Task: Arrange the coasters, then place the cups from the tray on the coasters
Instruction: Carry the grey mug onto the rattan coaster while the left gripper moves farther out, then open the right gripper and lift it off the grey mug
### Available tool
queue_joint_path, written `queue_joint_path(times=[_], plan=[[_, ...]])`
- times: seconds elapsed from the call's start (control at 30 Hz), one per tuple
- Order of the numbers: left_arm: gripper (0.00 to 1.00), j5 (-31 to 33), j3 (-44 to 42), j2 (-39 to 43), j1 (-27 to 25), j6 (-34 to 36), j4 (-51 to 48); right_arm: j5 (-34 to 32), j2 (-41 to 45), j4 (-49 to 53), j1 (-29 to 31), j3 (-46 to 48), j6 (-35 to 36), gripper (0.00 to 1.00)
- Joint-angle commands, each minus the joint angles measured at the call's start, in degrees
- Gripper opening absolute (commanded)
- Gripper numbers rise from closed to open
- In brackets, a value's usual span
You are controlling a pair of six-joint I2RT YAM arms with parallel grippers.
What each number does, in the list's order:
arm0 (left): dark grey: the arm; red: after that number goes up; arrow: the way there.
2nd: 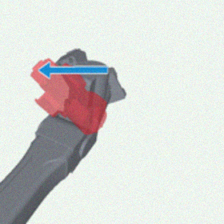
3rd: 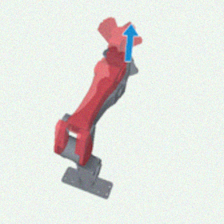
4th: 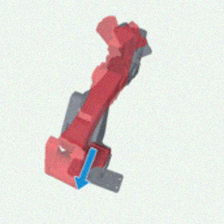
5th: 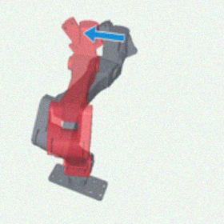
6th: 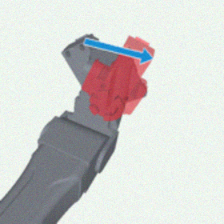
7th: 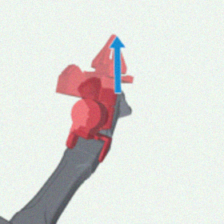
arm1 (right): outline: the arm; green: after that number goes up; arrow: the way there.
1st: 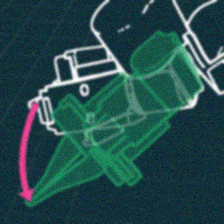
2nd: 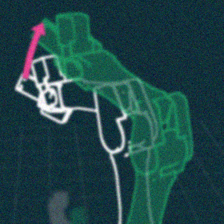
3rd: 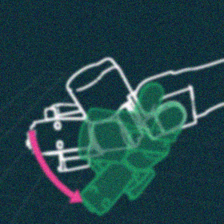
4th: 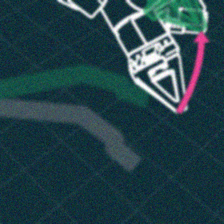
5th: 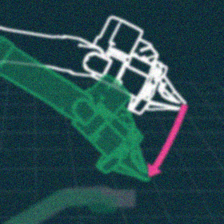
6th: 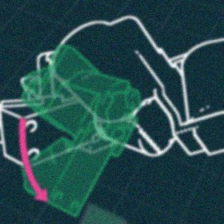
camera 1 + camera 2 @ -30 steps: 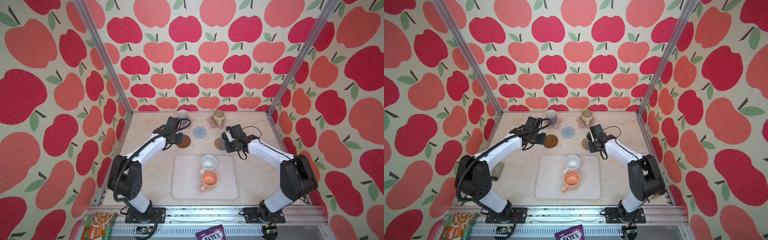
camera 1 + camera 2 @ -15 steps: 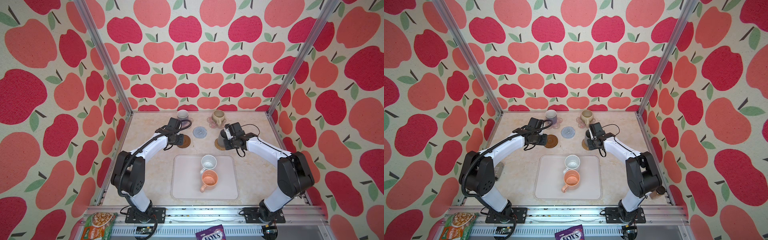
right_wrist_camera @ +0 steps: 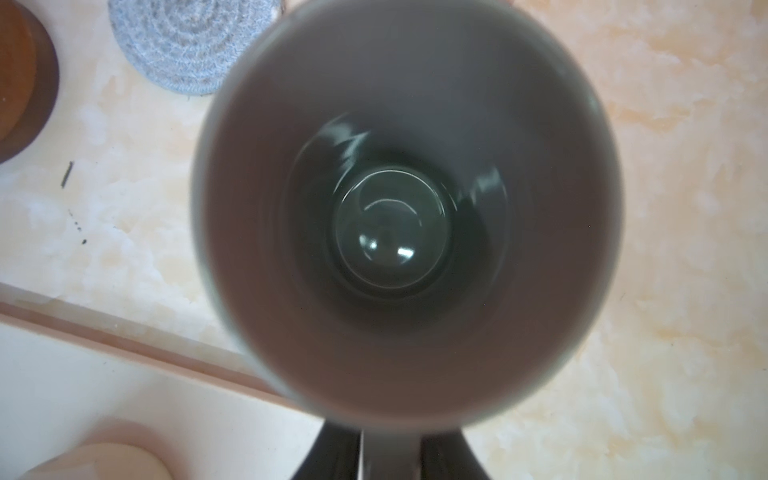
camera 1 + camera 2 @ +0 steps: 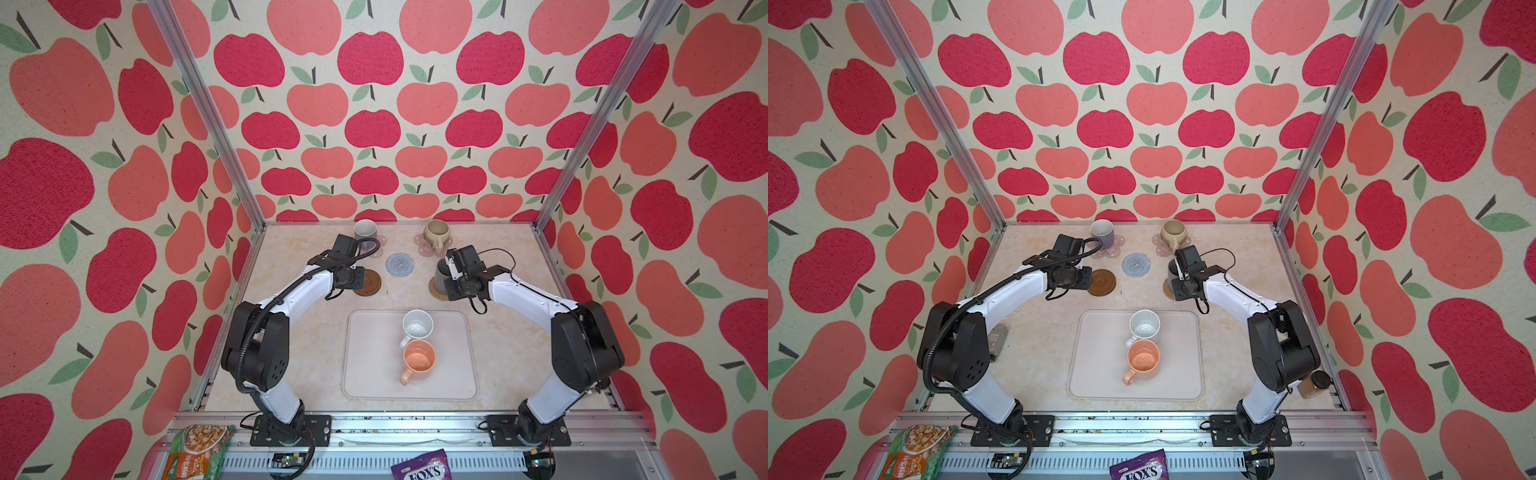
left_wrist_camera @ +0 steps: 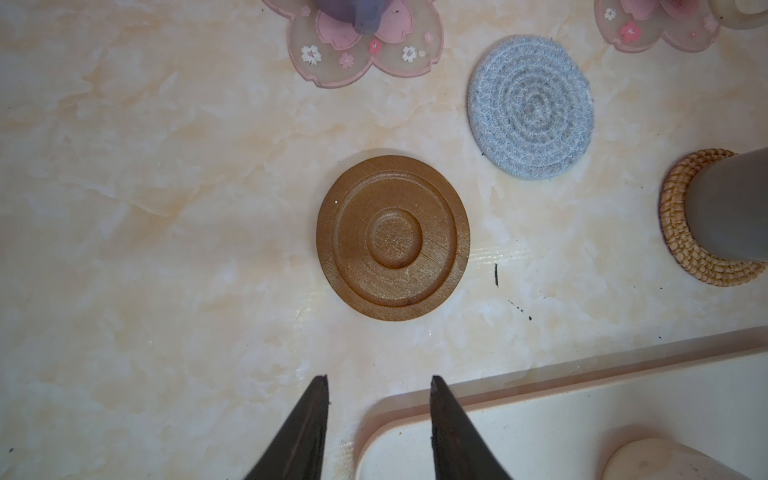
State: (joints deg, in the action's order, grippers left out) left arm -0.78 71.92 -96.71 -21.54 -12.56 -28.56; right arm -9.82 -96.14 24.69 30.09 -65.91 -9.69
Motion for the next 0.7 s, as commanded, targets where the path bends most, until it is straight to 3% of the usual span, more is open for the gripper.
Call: queue_joint_path(times=[0.0,0.23,0.67], plan=[[0.44,2.6,-1.6,0.9,0.4,-0.5,2.0,-2.3,1.5,2.9,1.1,-2.1,-0.4,0.37],[0.45,4.0,-3.1,4.0,1.4,-0.3,3.7,-3.9,5.2,4.6,1.3,-1.9,-0.2,0.49],[0.46,3.0,-7.4,11.7,1.0,-1.0,2.3,-5.1,15.6,7.7,1.3,1.4,-1.6,0.55]])
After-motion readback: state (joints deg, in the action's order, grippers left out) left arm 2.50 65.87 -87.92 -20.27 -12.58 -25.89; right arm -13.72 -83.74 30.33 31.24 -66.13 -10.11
